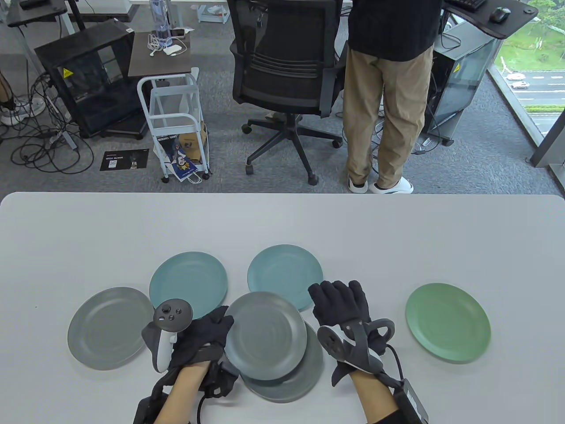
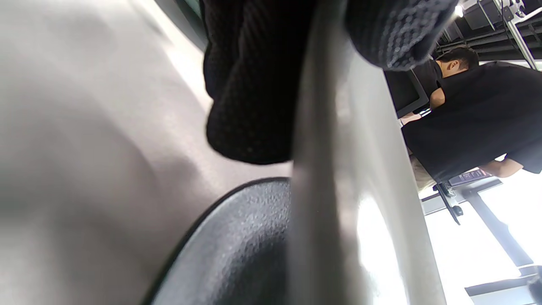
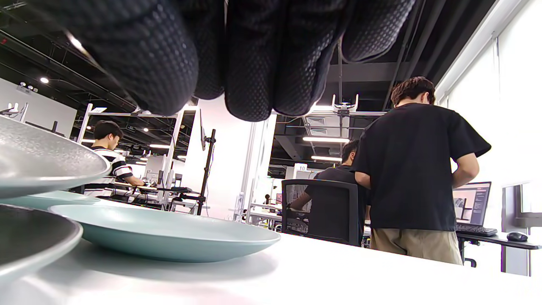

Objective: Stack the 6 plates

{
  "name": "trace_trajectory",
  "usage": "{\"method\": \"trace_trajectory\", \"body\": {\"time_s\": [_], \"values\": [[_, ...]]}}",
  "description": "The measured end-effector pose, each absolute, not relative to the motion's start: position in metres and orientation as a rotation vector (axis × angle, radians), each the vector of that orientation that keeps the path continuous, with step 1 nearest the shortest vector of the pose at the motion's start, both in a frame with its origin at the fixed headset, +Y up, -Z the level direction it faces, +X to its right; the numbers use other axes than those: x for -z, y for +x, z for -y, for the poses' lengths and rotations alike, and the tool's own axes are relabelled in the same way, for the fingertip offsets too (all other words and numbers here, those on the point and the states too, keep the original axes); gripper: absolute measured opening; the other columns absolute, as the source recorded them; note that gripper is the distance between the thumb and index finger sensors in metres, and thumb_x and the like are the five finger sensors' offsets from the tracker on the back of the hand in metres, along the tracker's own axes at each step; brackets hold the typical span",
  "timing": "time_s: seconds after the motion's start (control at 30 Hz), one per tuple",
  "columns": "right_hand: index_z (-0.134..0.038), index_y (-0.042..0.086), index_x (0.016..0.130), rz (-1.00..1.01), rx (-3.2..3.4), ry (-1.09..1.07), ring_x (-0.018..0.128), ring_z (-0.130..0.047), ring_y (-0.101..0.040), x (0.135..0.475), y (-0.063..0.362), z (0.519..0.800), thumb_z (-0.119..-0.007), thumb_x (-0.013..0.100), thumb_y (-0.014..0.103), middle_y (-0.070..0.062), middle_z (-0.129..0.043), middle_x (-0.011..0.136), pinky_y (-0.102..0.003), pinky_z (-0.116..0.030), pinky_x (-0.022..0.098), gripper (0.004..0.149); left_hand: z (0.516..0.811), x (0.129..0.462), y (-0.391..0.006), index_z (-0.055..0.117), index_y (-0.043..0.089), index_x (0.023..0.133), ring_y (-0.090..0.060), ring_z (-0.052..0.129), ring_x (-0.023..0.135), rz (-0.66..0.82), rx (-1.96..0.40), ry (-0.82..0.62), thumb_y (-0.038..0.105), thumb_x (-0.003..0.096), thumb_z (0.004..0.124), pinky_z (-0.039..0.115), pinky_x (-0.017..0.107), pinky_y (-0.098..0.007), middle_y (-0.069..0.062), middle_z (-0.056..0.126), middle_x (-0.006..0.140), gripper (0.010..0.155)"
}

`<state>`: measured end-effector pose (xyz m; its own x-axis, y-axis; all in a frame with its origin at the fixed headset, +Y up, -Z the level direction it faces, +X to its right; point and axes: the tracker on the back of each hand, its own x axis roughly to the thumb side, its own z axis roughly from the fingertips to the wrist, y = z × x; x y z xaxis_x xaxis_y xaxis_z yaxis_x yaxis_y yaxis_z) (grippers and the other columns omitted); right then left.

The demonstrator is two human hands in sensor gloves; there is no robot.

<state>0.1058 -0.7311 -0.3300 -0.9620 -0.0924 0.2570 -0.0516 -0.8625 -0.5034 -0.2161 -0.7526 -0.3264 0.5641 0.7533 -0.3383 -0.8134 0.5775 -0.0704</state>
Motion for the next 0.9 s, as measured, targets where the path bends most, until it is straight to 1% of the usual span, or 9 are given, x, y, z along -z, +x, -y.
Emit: {"method": "trace_trajectory", "body": {"time_s": [0.27,0.4,0.47,0.5,0.57,0.7,0.83,0.9], "values": [[-0.068,0.035,0.096,-0.805,2.993,-0.426,0.091,-0.079,-0.021,0.330,0.107,0.731,-0.079,0.049,0.047,0.007,-0.081,0.098,-0.051,-0.053,0.078,0.049,0.755,0.328,-0.211,0.080,0.025,0.088,-0.015,0.094,0.069,-0.255,-0.874,-0.275,0.044,0.0382,0.077,0.037,0.081,-0.048,-0.001,0.108,0.045,0.053],[-0.068,0.035,0.096,-0.798,2.996,-0.423,0.091,-0.079,-0.021,0.331,0.107,0.731,-0.079,0.049,0.047,0.007,-0.081,0.098,-0.051,-0.053,0.078,0.049,0.751,0.326,-0.207,0.081,0.023,0.087,-0.018,0.095,0.067,-0.250,-0.791,-0.263,0.048,0.0384,0.076,0.037,0.081,-0.048,0.000,0.109,0.045,0.055],[-0.068,0.035,0.096,-0.786,3.000,-0.422,0.091,-0.079,-0.021,0.331,0.107,0.732,-0.079,0.049,0.047,0.007,-0.081,0.098,-0.051,-0.053,0.078,0.049,0.744,0.323,-0.204,0.082,0.021,0.088,-0.022,0.093,0.069,-0.295,-0.642,-0.192,0.055,0.0366,0.076,0.035,0.082,-0.048,-0.005,0.108,0.048,0.062],[-0.068,0.035,0.096,-0.771,2.999,-0.422,0.091,-0.079,-0.021,0.331,0.107,0.732,-0.079,0.049,0.047,0.008,-0.081,0.098,-0.051,-0.053,0.078,0.049,0.740,0.322,-0.202,0.082,0.024,0.088,-0.021,0.093,0.069,-0.304,-0.513,-0.146,0.057,0.0355,0.075,0.035,0.082,-0.048,-0.002,0.108,0.048,0.063],[-0.068,0.035,0.096,-0.741,3.000,-0.419,0.091,-0.079,-0.021,0.332,0.106,0.733,-0.079,0.049,0.047,0.007,-0.081,0.098,-0.051,-0.052,0.078,0.049,0.734,0.319,-0.199,0.082,0.027,0.088,-0.019,0.093,0.071,-0.322,-0.355,-0.094,0.061,0.0350,0.073,0.036,0.082,-0.047,0.001,0.108,0.051,0.064],[-0.068,0.035,0.096,-0.677,2.999,-0.420,0.091,-0.079,-0.021,0.334,0.103,0.734,-0.079,0.049,0.046,0.007,-0.082,0.098,-0.051,-0.052,0.078,0.049,0.730,0.317,-0.194,0.084,0.027,0.087,-0.020,0.091,0.075,-0.334,-0.311,-0.039,0.060,0.0354,0.073,0.032,0.084,-0.047,0.000,0.107,0.055,0.062],[-0.069,0.036,0.095,-0.556,2.993,-0.395,0.091,-0.079,-0.021,0.340,0.102,0.736,-0.080,0.050,0.045,0.008,-0.082,0.098,-0.051,-0.052,0.078,0.048,0.727,0.315,-0.190,0.082,0.029,0.088,-0.019,0.088,0.080,-0.347,-0.201,0.048,0.060,0.0355,0.073,0.029,0.085,-0.047,0.001,0.106,0.061,0.062],[-0.069,0.035,0.095,-0.521,3.014,-0.352,0.091,-0.080,-0.021,0.344,0.103,0.737,-0.079,0.050,0.046,0.007,-0.083,0.097,-0.052,-0.053,0.077,0.048,0.727,0.314,-0.187,0.077,0.032,0.092,-0.018,0.082,0.088,-0.349,-0.160,0.090,0.060,0.0354,0.073,0.024,0.086,-0.047,0.003,0.102,0.072,0.064]]}}
